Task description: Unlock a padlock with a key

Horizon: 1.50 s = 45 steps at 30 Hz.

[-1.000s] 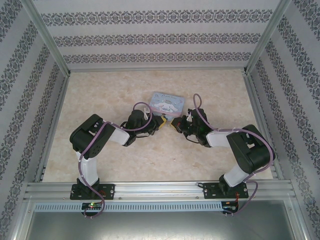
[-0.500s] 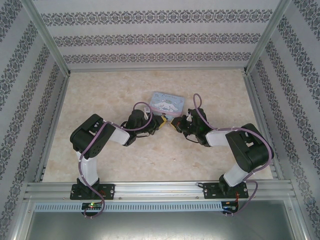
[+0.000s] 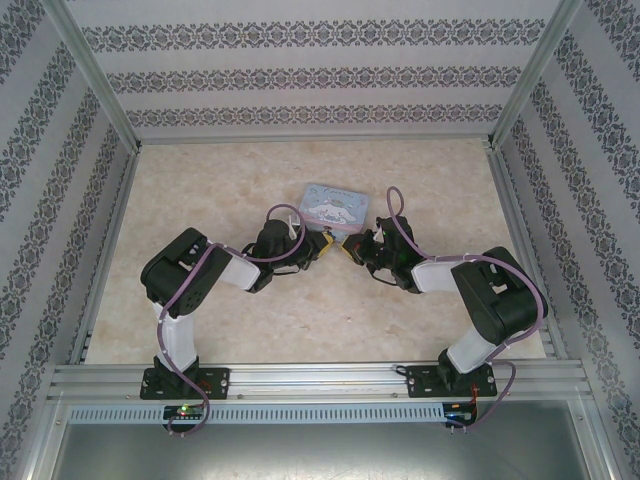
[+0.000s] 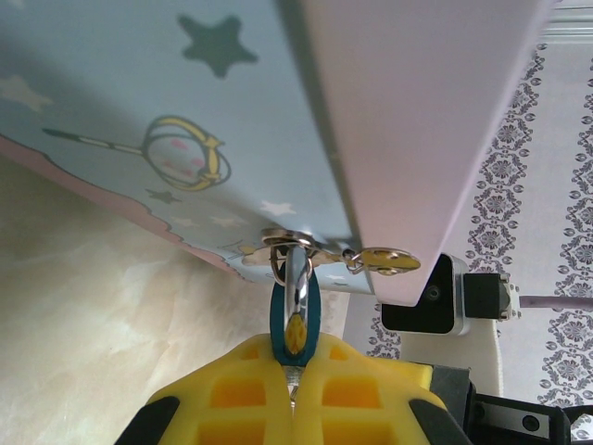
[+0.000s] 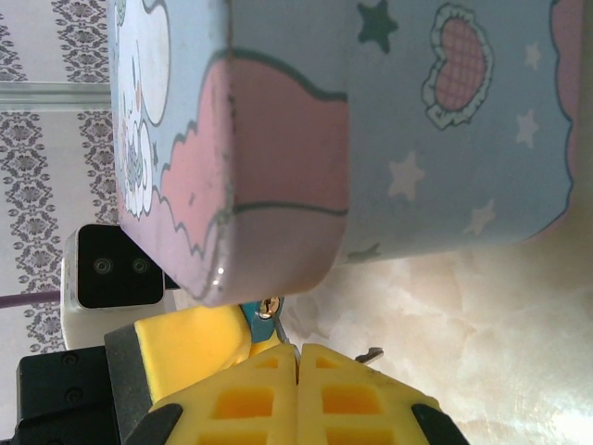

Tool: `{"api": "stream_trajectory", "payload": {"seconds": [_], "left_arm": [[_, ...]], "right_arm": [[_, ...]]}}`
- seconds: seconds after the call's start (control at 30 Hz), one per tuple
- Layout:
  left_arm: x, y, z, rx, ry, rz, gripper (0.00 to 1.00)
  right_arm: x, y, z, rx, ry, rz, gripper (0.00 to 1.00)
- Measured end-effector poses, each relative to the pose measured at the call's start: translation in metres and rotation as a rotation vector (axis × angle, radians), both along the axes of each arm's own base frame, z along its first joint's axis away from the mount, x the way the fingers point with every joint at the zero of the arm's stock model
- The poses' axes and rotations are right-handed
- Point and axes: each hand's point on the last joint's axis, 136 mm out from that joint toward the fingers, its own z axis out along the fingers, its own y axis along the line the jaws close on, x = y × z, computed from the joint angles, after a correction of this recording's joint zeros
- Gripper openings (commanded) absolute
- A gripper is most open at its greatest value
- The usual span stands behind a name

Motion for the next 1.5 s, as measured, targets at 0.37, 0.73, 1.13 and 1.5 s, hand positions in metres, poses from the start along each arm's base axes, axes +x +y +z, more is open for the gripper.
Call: {"api": "stream_trajectory", "payload": {"seconds": [0.37,0.73,1.13,1.5], "left_arm": [[0.0,0.0,-0.001,0.001,0.001,0.0,0.0],[-0.001,-0.001,-0.001,0.001,0.001,-0.003,0.0],[0.0,-0.004,0.002,-0.009,0.0,-0.001,0.0],[0.01,-0.009,0.01,-0.071,0.001,0.059,0.0]], "right_arm": [[0.0,0.0,0.0,0.0,0.001,-0.001,0.0],[0.003,-0.005,0.001,0.001,-0.003,-0.014,0.0],[0.004,-0.005,0.002,0.001,-0.007,-0.016,0.0],[0.013,-0.008,0.01,0.031,-0.037,-0.083,0.0]]}}
